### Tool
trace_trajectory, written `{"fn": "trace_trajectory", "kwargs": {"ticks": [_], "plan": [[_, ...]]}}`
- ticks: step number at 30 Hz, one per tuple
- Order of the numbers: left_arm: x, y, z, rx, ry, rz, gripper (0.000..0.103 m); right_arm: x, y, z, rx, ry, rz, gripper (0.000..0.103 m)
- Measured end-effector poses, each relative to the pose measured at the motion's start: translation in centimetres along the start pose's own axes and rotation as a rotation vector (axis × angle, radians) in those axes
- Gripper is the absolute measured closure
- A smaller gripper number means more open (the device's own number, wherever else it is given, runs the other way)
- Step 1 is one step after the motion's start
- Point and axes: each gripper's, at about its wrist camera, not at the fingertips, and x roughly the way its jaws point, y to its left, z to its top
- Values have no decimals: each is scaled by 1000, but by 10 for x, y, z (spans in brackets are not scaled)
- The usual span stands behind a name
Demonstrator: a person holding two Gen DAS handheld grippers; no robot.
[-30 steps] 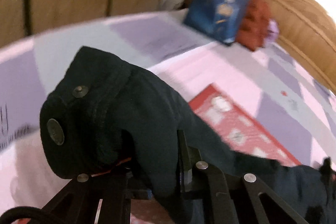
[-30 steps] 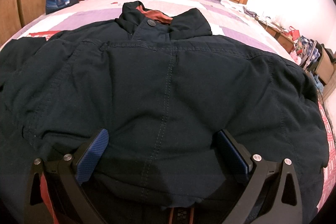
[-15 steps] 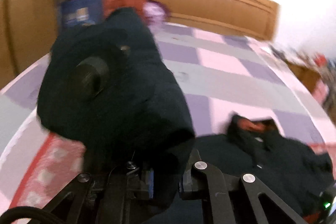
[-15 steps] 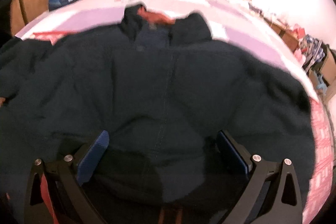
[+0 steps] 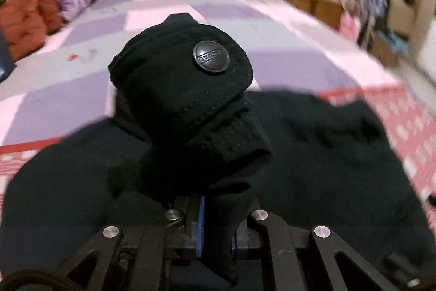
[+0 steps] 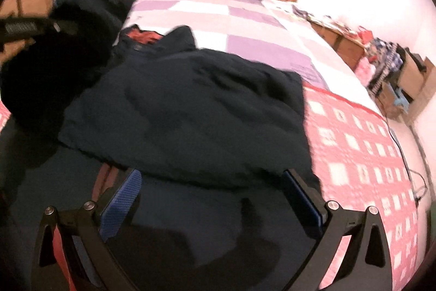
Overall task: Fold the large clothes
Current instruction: 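Grasp the other sleeve cuff with the left tool and fold it across the body, then release the sleeve with the left tool and press the folded side flat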
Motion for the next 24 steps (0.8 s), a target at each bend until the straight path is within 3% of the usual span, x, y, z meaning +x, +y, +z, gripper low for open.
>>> {"fn": "trace_trajectory", "kwargs": {"ticks": [8,9,13,15,18,20,24], "plan": [[21,-38,-22,119,39,75,90,0,-39,-26,86,26,-26,0],[18,-41,-21,114,31,54,82,1,-40,-28,96,29,-26,0],[1,-51,-14,82,-40,-56,66,3,-41,-32,127,40,-27,0],[-5,-56,-8,49,-62,-162,47,4,-37,-32,126,36,-39,0],[-12,-68,-10,65,-41,-277,44,3,-36,-32,129,36,-55,0],[-20,-72,-13,84,-39,-298,44,1,-37,-31,146,32,-69,0],[-47,-52,-15,28,-68,-346,43,-8,-39,-26,182,8,-95,0]]}}
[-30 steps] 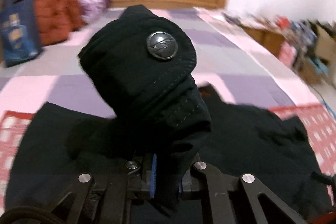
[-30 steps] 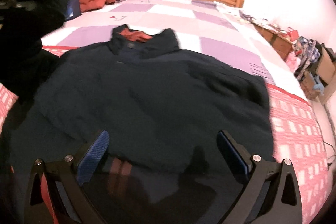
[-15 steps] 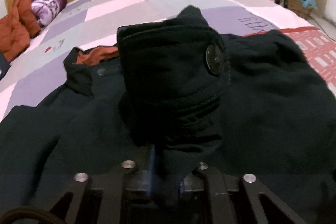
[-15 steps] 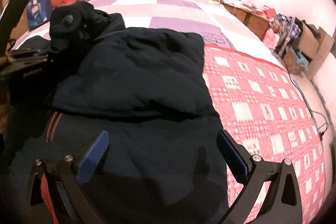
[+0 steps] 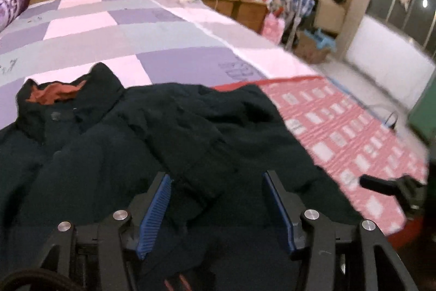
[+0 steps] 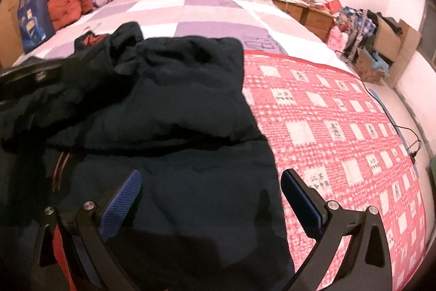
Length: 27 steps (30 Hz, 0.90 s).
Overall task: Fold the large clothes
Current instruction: 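Release the sleeve with the left tool and press the folded side flat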
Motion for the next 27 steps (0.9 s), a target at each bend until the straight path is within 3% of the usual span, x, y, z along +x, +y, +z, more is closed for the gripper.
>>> {"fn": "trace_trajectory", "kwargs": {"ticks": [2,4,9,12,16,21,24,26,27], "plan": [[-19,10,-2,-9,-32,25,37,-3,1,4,17,-14,-4,0],[-42,33,-7,-24,-73,108,33,-6,4,9,40,-26,10,0],[-72,108,-16,-59,-84,470,30,-7,23,34,59,-52,81,0],[-74,155,-26,-151,-26,574,30,-3,38,60,44,-80,118,0],[-88,184,-48,-281,1,604,30,7,54,99,2,-111,144,0],[-79,161,-83,-206,84,607,30,41,89,131,-110,-24,182,0],[-75,155,-97,-200,124,590,30,60,106,132,-163,32,207,0],[-76,152,-103,-203,138,578,30,78,115,130,-158,118,230,1],[-77,152,-105,-206,145,573,30,85,117,129,-144,148,253,12]]}}
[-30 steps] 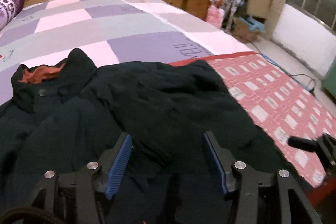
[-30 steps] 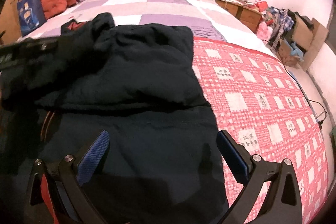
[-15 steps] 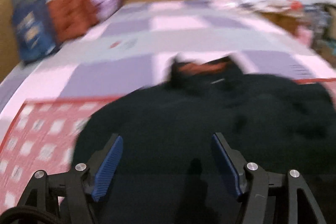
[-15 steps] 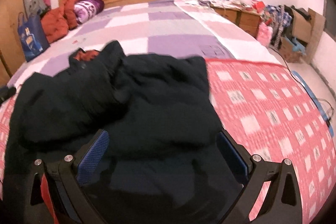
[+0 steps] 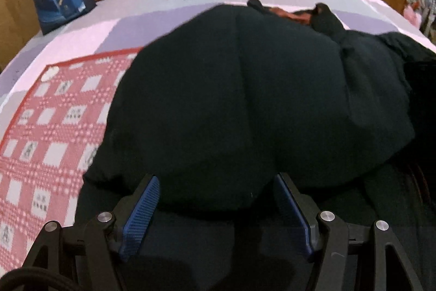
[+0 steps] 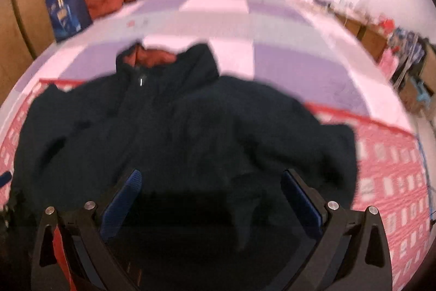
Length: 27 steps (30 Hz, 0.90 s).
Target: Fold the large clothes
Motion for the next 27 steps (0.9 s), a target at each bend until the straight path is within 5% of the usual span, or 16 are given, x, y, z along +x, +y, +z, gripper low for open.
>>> {"fn": "trace_trajectory", "kwargs": {"ticks": [2,3,7,10,12,14,17,20,22,27], "plan": [[-2,2,-3,2,8,-3,30,4,-1,-1,37,4,47,43],[-2,3,-3,8,8,1,30,-2,-2,0,50,-27,93,67],[-8,6,-1,14,-12,3,30,-47,11,1,-31,-188,90,87],[-9,8,3,2,-29,6,30,-105,12,-10,-40,-393,12,88],[-5,7,5,-7,-19,3,30,-116,3,-27,-4,-429,-53,88],[-4,4,6,-2,-14,1,30,-95,-7,-44,22,-325,-103,87],[-6,-4,9,34,-23,-2,30,-34,-27,-65,81,-27,-65,87],[-5,-10,13,62,-28,-6,30,-40,-19,-65,36,-73,-114,75],[-4,-10,18,58,-29,-4,30,-53,-14,-59,22,-118,-150,41],[-9,-5,45,7,-76,-9,30,-111,-12,-45,69,-345,-315,36]]}}
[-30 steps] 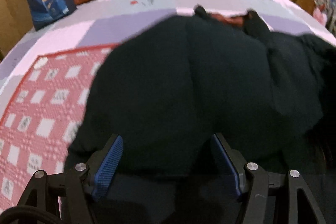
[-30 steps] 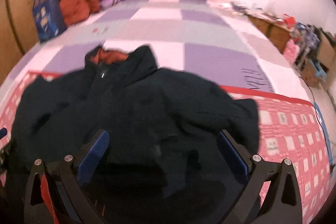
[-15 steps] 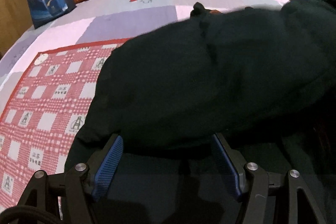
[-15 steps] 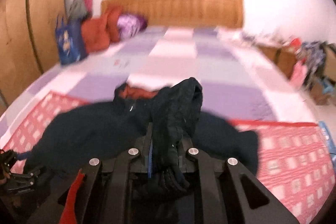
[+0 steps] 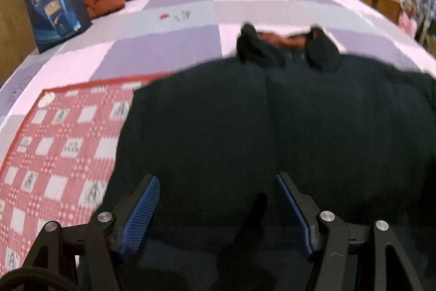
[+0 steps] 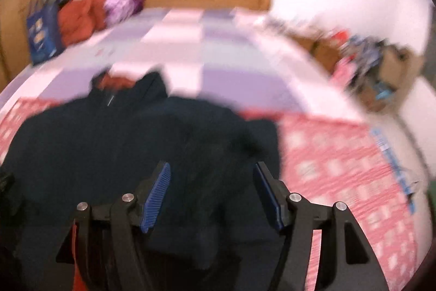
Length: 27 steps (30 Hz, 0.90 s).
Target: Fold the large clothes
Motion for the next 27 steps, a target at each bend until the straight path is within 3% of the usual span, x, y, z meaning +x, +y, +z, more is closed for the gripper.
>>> {"fn": "trace_trajectory", "kwargs": {"ticks": [2,5,8,10,11,13,18,22,27], "plan": [[6,-2,16,-3,-13,-2,30,-5,9,4,0,-22,42,36],[26,-13,42,21,-14,-11,30,7,41,0,-75,52,107,36],[64,-20,55,43,47,4,30,27,80,-6,-137,106,187,36],[94,-11,52,5,119,14,20,41,104,-13,-235,119,197,36],[108,-1,47,-33,143,17,5,53,115,-18,-301,139,189,36],[120,16,38,-90,146,-5,0,77,107,-28,-320,166,186,36],[121,13,32,-29,109,10,0,104,46,-35,-178,174,108,36],[122,29,32,-68,102,35,0,111,34,-41,-185,188,142,36],[128,77,35,-183,160,137,0,118,25,-49,-155,185,166,36]]}}
